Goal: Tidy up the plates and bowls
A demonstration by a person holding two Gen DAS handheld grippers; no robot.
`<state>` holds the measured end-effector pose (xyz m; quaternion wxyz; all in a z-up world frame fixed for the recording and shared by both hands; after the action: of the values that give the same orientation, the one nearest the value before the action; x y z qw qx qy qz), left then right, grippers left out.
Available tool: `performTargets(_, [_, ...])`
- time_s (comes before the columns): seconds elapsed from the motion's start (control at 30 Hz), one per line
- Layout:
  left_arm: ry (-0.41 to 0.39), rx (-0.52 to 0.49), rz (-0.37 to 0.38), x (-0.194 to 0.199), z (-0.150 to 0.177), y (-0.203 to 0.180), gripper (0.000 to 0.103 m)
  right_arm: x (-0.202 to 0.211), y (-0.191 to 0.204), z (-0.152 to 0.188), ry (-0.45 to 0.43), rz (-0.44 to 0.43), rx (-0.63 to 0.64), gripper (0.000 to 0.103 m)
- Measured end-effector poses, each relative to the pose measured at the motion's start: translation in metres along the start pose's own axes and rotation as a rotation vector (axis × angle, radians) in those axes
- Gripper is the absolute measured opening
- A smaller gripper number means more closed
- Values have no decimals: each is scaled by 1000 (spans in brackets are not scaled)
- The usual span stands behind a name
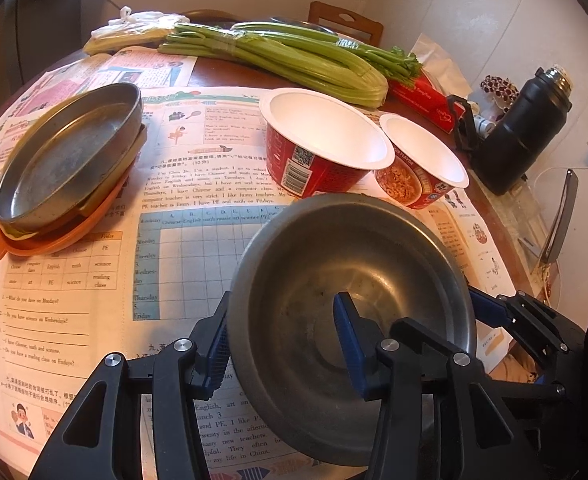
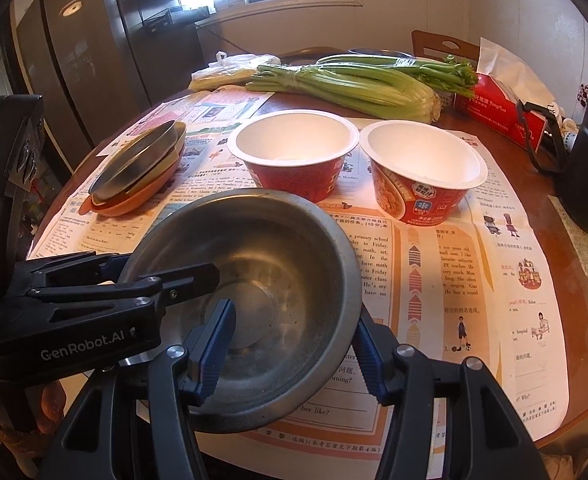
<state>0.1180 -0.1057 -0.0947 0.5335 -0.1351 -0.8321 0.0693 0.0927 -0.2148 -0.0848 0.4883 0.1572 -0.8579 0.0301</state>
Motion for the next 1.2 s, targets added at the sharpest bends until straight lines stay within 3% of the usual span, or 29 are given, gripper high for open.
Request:
performTargets(0.33, [-36,28,-25,22,-13,12,50,19,-15,-12,-49,2,-40,58])
performTargets(0.67, [-73,33,-72,41,-29,18,58,33,-15,-34,-86,-31,-75,58])
performTargets(1.2, [-91,-44,-113,46,-74,12,58,21,-22,-63,-87,-89,-210,57])
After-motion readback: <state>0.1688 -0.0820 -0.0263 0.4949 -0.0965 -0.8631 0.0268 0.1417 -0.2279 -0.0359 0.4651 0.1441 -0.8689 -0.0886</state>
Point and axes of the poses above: each gripper's, at about its wrist camera, not at the fingertips, and x roughly against the way its jaws point, y to its left, z to its underside, the point moved 9 cm from there along -x, roughly the way its jaws point, and after that the axes turned 7 degrees about y, right-handed, at the moved point
